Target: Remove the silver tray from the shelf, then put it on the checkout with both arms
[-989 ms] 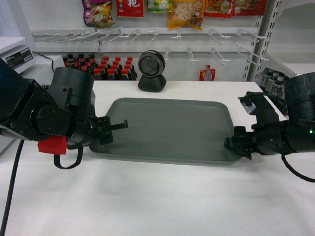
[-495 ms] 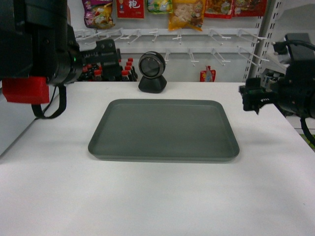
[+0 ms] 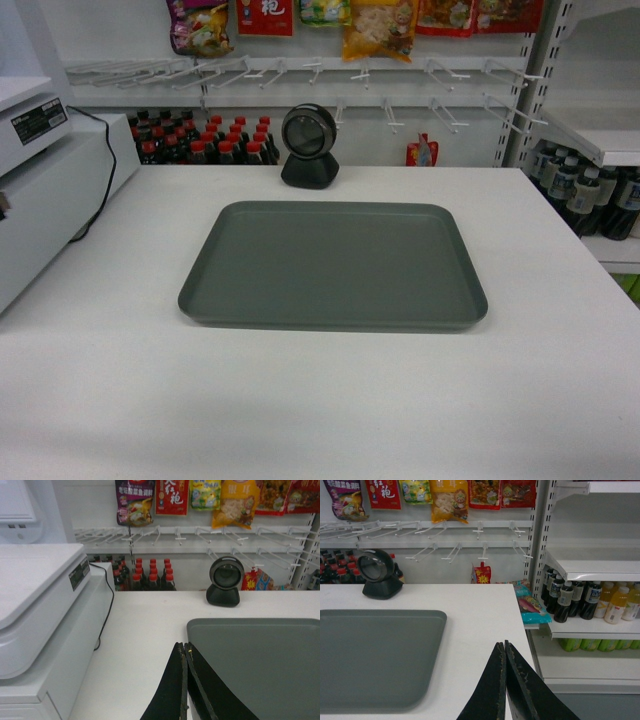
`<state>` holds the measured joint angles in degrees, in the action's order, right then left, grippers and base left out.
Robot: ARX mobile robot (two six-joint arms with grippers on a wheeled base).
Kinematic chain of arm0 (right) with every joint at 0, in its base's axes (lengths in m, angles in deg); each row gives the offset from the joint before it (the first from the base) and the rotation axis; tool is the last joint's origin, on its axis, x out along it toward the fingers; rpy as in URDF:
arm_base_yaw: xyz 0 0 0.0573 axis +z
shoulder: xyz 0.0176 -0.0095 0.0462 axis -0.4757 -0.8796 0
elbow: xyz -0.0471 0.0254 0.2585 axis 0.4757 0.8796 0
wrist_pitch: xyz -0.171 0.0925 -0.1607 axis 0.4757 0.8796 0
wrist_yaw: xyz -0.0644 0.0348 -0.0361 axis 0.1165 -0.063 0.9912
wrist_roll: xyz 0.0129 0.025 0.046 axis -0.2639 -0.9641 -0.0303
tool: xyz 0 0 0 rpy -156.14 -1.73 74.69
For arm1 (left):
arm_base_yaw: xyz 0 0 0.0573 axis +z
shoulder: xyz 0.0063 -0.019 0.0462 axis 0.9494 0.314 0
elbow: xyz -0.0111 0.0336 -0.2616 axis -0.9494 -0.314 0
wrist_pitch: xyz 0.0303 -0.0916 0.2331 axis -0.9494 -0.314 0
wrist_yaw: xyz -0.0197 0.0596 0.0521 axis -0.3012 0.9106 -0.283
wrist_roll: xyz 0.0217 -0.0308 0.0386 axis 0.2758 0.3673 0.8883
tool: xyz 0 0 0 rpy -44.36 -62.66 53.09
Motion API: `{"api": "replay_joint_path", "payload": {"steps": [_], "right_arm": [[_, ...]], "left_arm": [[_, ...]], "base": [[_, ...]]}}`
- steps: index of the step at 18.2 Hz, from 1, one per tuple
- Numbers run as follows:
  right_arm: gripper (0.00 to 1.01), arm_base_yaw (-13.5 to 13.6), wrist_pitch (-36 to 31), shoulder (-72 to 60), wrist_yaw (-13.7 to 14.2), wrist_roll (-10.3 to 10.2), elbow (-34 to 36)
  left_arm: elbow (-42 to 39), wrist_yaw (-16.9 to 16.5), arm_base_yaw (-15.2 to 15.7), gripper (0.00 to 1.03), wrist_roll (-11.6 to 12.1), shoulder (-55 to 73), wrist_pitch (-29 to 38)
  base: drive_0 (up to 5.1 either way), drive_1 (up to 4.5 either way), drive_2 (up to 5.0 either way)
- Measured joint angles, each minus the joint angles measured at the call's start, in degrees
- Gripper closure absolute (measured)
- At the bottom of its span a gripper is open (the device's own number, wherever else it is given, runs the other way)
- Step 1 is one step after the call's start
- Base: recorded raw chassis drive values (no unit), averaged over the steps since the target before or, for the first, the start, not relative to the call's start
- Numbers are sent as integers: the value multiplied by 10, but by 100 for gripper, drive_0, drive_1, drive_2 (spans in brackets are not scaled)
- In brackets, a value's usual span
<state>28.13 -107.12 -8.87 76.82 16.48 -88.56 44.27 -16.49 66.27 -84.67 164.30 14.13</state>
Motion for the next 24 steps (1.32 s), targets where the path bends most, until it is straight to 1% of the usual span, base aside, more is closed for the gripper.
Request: {"api": "replay_joint_path", "payload": {"steps": [3,4,5,6,8,12,15,22,24], "right_arm": [[99,0,46,89,0,0,49],[99,0,70,122,0,0,59],[99,0,130,172,0,0,62],[99,0,155,220,0,0,69],[99,0,195,283,0,0,84],[99,0,262,365,0,0,106],[99,0,309,425,0,0,113],[99,0,451,581,0,0,120],[99,0,478,611,0,0,120]], "left_arm": [[-57,-14,13,102,0,-71,-38],[-70,-20,16,102,0,-101,-49],[-82,-51,41,102,0,-132,-63],[-92,-51,55,102,0,-159,-80],[-112,-56,54,102,0,-212,-117],[-131,-57,54,102,0,-294,-177],[-142,-57,54,102,0,-359,-230],[-151,-57,54,102,0,-515,-369],[-151,-57,54,102,0,-546,-398]], "base": [[0,0,0],[0,0,0],[0,0,0],[0,0,0],[0,0,0],[0,0,0],[0,0,0],[0,0,0],[0,0,0]]}}
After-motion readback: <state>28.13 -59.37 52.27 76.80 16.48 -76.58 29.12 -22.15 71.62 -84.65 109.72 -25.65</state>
